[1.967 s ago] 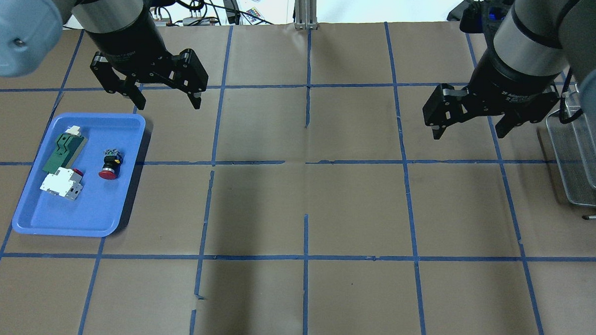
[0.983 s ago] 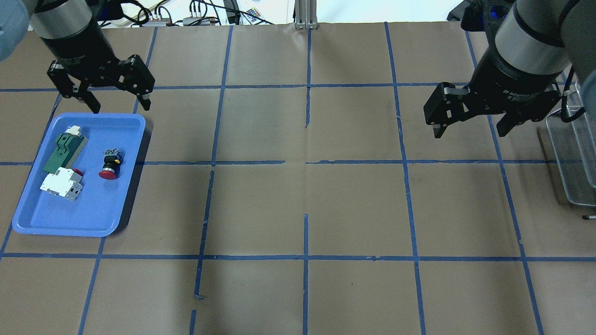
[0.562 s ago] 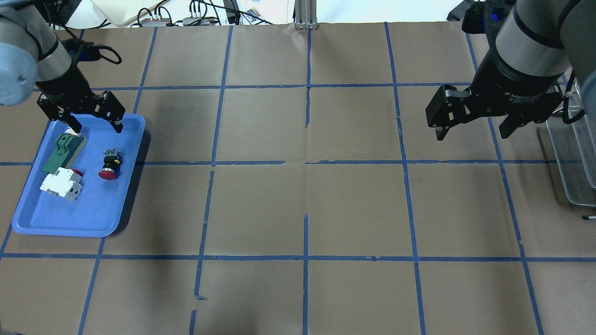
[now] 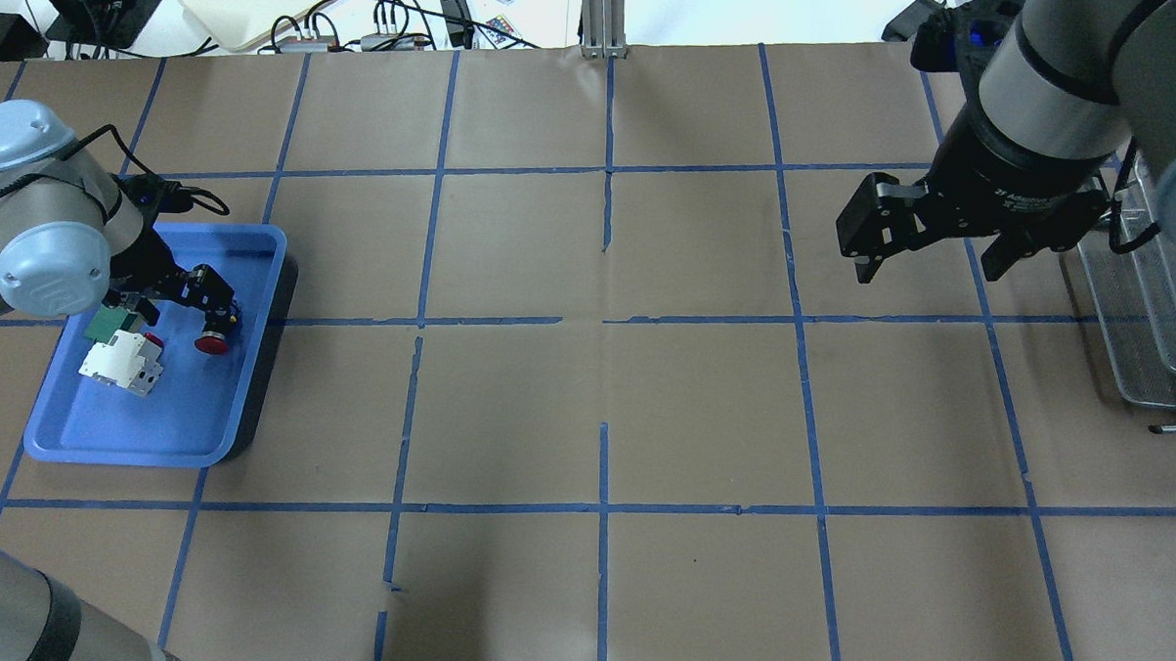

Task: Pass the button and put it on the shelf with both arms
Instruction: 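Close the left gripper on the red push button's cap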

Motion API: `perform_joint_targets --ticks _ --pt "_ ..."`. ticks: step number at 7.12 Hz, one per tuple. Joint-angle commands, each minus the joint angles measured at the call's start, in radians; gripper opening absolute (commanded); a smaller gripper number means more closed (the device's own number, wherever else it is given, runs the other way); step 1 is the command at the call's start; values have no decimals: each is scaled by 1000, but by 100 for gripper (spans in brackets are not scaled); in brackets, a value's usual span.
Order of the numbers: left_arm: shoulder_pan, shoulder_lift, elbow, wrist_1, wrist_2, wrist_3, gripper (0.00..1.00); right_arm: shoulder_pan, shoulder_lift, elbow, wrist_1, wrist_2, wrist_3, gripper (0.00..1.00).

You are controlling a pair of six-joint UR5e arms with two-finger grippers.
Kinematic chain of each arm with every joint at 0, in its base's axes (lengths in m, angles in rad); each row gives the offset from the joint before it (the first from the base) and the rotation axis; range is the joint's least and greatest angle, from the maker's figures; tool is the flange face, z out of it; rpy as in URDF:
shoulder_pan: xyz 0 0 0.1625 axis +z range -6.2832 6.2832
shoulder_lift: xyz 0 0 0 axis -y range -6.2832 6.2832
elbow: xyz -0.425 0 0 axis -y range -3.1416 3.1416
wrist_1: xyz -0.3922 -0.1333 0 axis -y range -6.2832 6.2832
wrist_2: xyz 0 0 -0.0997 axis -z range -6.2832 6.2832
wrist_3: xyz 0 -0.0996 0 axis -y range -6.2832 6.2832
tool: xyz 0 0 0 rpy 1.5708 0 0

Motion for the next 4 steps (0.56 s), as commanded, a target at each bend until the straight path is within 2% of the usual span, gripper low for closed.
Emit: perform_joint_targets --ticks 1,4 --pt "3 13 -33 1 -2 -7 100 0 0 0 2 -1 -1 100" --pt "0 10 -45 -8 -48 -8 100 0 2 0 4 -8 10 100"
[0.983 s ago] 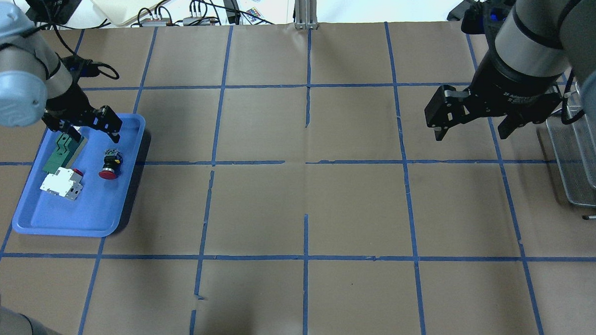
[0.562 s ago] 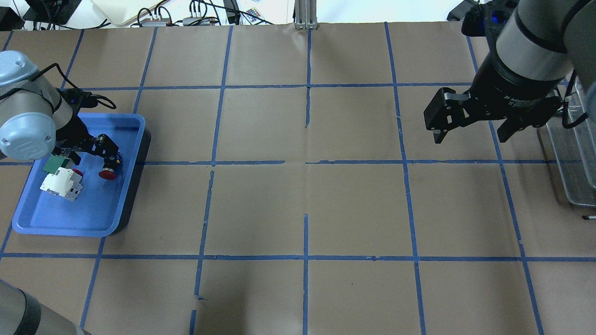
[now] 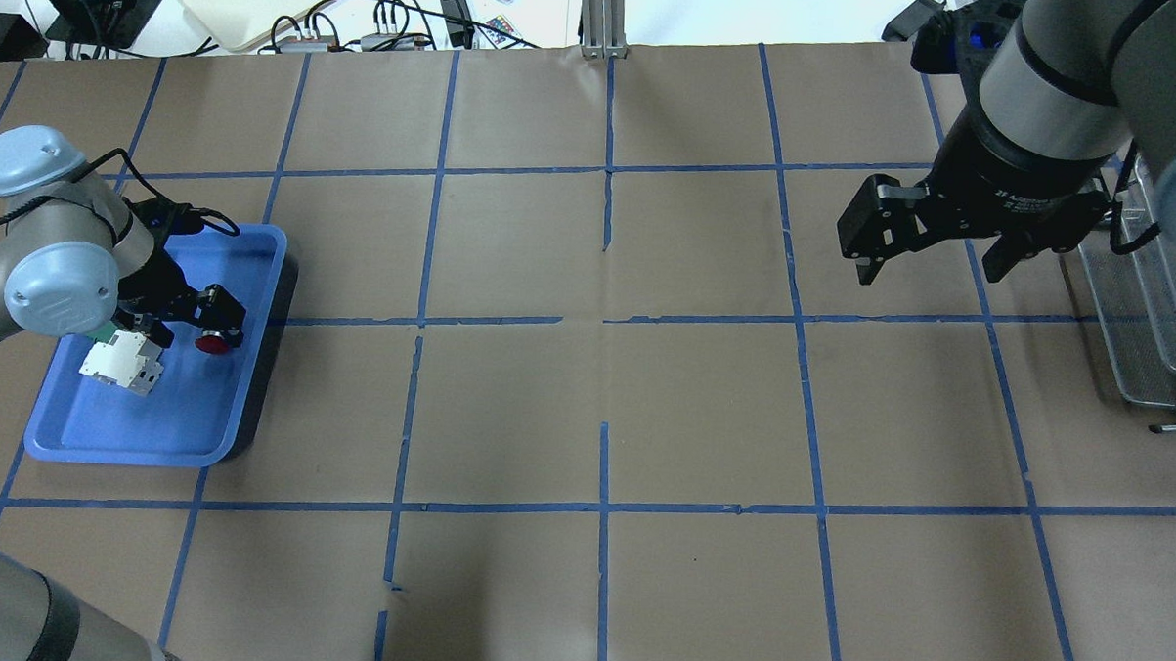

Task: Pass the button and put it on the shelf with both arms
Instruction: 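Close the left gripper on the red push button's cap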

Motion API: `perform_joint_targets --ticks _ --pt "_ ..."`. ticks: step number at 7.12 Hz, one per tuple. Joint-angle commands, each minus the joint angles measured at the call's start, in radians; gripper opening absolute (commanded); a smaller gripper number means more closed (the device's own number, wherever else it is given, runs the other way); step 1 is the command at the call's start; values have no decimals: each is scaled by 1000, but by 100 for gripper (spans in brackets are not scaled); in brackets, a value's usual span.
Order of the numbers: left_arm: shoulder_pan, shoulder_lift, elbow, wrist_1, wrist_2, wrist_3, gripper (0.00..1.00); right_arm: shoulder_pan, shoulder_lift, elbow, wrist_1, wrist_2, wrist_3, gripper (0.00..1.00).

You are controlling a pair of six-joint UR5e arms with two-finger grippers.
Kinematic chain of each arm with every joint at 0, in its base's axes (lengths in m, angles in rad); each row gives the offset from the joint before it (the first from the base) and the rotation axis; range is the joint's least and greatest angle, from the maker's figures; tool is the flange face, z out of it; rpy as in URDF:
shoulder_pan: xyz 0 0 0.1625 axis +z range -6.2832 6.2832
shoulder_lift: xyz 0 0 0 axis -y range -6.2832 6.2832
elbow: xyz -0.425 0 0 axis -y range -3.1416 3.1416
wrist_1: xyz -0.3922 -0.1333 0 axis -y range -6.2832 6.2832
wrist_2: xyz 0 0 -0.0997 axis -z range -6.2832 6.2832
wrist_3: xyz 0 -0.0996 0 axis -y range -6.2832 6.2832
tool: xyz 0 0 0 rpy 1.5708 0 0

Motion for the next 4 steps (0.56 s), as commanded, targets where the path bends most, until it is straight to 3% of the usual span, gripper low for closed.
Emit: perform_joint_targets --ticks 1,2,4 --pt "-2 -1 -5 6 -17 4 100 0 5 0 1 -2 3 100" --pt "0 -1 -6 6 -17 3 95 0 4 2 2 -2 3 100" --pt "0 5 -5 9 -9 9 45 -3 4 2 4 -6 0 100"
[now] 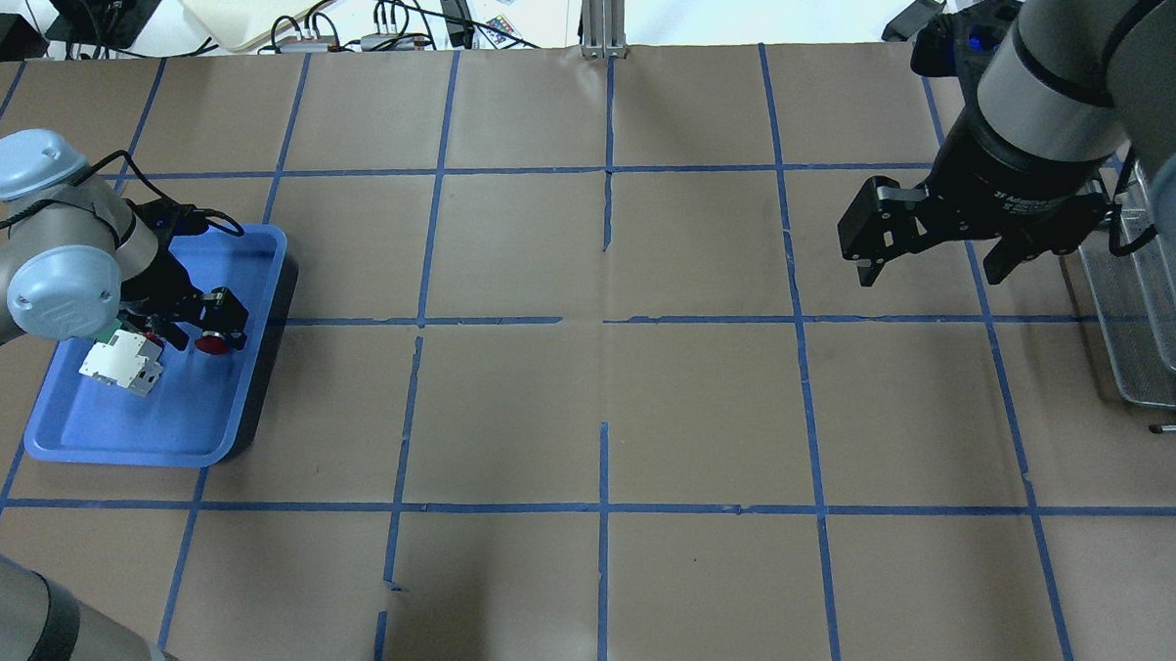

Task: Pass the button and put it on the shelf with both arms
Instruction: 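Close the left gripper on the red push button's cap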

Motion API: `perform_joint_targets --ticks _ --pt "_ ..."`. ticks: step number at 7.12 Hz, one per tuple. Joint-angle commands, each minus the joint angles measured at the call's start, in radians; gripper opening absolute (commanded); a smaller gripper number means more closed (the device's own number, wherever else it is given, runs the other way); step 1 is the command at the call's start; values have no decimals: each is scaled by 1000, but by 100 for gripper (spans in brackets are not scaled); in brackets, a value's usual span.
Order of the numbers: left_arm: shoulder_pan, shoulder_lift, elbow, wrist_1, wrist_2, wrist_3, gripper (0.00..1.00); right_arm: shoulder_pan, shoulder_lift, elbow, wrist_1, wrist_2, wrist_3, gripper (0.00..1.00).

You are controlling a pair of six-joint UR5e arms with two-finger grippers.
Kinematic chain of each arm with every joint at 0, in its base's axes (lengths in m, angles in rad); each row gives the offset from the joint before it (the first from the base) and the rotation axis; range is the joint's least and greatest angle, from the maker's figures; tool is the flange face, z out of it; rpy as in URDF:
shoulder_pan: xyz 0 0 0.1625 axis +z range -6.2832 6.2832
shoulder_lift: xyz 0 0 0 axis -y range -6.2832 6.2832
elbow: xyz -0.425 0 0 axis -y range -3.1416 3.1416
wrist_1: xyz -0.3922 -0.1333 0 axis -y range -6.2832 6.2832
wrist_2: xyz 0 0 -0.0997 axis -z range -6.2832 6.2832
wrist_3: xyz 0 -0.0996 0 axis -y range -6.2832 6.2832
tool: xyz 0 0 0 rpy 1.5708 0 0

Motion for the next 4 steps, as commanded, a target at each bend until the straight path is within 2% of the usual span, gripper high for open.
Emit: perform_joint_targets --ticks 1,2,4 --pt "2 4 2 3 4 9 16 -2 1 0 1 1 -2 100" --pt "0 6 1 3 -2 16 5 -2 0 0 2 -2 -2 100" --pt "-15 29 48 -14 -5 180 1 -2 3 2 -1 2 5 100"
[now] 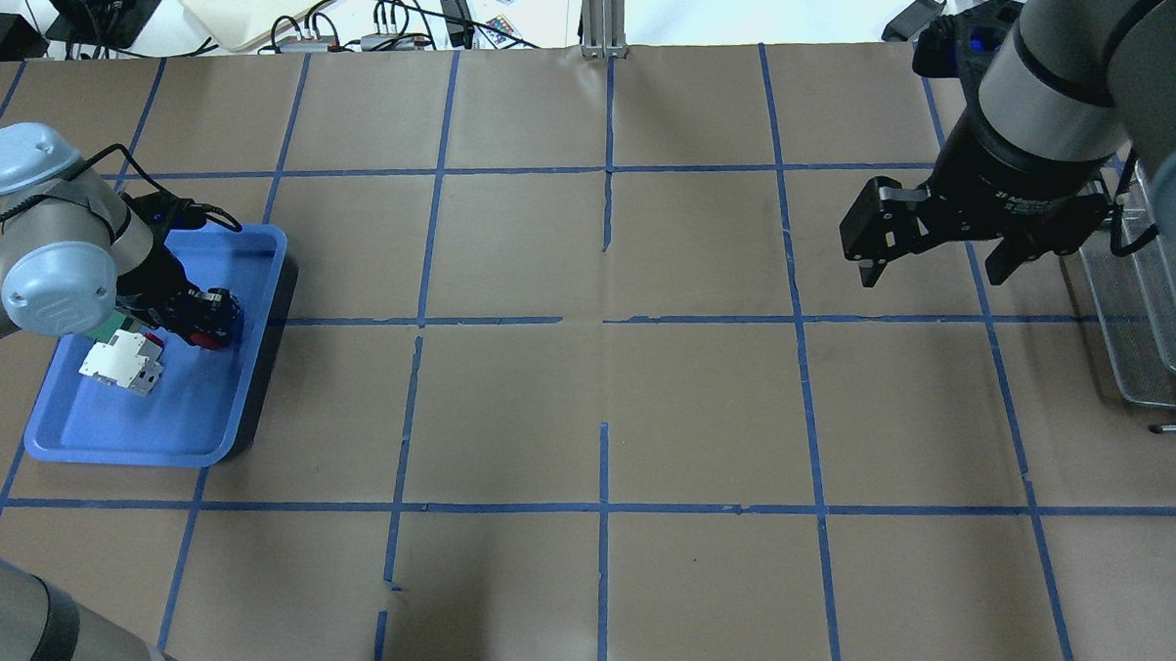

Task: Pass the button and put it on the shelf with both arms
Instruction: 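Lift the button with the left gripper and carry it toward the table center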

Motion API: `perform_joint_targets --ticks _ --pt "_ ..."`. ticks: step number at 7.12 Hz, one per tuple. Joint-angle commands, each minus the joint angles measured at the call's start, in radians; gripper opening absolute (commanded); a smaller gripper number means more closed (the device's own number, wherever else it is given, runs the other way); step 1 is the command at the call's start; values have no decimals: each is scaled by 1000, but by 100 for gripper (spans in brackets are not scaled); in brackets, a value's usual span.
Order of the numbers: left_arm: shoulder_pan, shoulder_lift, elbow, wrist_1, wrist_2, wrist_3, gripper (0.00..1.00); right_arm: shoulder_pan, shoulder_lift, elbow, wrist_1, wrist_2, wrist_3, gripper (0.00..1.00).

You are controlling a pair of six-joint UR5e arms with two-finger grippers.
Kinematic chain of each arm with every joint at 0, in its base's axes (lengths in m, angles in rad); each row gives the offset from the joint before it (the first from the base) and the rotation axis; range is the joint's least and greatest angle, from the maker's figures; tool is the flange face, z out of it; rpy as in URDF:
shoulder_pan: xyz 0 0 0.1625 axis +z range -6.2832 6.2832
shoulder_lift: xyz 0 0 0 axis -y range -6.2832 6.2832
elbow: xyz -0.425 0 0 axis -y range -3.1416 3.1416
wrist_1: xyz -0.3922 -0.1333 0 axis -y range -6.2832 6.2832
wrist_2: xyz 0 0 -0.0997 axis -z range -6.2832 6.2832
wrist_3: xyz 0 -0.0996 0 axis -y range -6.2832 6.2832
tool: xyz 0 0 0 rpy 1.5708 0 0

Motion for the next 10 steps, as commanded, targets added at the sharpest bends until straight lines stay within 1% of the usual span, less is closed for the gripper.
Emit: perform_joint_targets --ticks 1,2,3,4,5,6,7,8,9,10 --pt "-26 42 83 -91 -27 212 2 0 -2 6 -2 0 3 100" --pt "-46 59 144 -190 -40 394 1 0 -1 24 -8 -3 6 100" --pt "-89 70 195 -257 -70 587 1 -2 -1 27 -10 -7 6 100" --pt "-141 75 226 -285 -75 803 0 -12 4 29 -22 -5 6 100" --pt "-204 81 249 -285 -86 1026 0 -31 4 30 -19 -3 6 100" --pt "-253 76 279 -285 -89 1202 0 -52 18 27 -19 7 6 100" --pt "-314 84 299 -285 -129 1307 0 -74 36 9 -21 10 9 100" --pt "-380 97 304 -285 -185 1287 0 -93 45 4 -21 54 69 100" --pt "-440 96 306 -273 -266 1173 0 -107 67 1 -21 167 140 100" --pt "-518 99 318 -251 -290 1047 0 -112 82 1 -22 253 231 100"
